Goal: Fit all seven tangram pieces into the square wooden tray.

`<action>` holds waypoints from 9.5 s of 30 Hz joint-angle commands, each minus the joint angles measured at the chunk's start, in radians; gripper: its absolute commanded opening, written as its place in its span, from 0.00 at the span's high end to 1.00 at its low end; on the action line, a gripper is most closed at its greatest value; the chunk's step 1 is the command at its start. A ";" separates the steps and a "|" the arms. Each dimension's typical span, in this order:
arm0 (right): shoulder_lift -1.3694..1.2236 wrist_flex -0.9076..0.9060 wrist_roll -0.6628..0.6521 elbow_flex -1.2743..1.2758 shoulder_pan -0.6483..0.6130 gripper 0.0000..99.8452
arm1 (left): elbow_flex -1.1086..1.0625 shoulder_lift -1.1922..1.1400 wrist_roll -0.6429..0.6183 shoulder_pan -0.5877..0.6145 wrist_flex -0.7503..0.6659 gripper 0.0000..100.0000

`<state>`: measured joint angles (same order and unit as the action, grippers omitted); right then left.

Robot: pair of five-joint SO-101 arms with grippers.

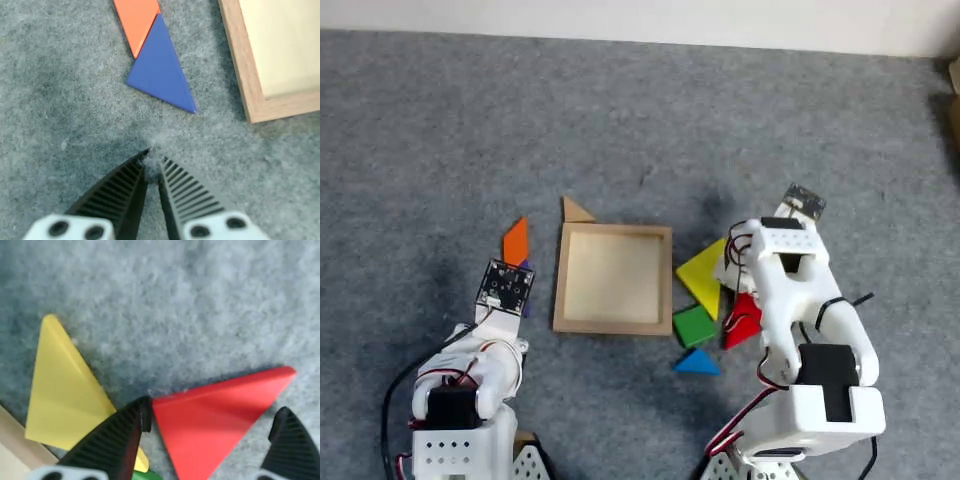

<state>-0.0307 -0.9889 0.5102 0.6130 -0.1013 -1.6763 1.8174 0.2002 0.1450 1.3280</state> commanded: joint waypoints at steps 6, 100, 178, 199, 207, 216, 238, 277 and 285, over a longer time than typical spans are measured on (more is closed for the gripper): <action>0.008 -0.002 0.006 -0.047 0.018 0.70 | -0.019 0.004 -0.005 0.010 0.006 1.00; -0.239 -0.071 0.006 -0.367 0.035 0.67 | -0.019 0.004 -0.005 0.010 0.006 1.00; 0.031 -0.397 -0.310 -0.470 -0.229 0.70 | -0.019 0.004 -0.005 0.010 0.006 1.00; 0.018 -0.099 -0.370 -0.174 -0.145 0.70 | -0.019 0.004 -0.005 0.010 0.006 1.00; -0.160 -0.107 -0.373 -0.185 -0.131 0.70 | -0.019 0.004 -0.005 0.010 0.006 1.00; -0.122 -0.105 -0.420 -0.180 -0.130 0.81 | -0.019 0.004 -0.005 0.010 0.006 1.00; 0.058 -0.140 -0.476 -0.174 -0.021 0.92 | -0.019 0.004 -0.005 0.010 0.006 1.00; 0.085 -0.344 -0.580 -0.239 0.090 0.99 | -0.019 0.004 -0.005 0.010 0.006 1.00; 0.176 -0.381 -0.445 -0.367 -0.180 0.99 | -0.019 0.004 -0.005 0.010 0.006 1.00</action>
<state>0.0675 -1.3648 -0.0084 0.3491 -0.1473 -1.6763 1.8174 0.2002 0.1450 1.3280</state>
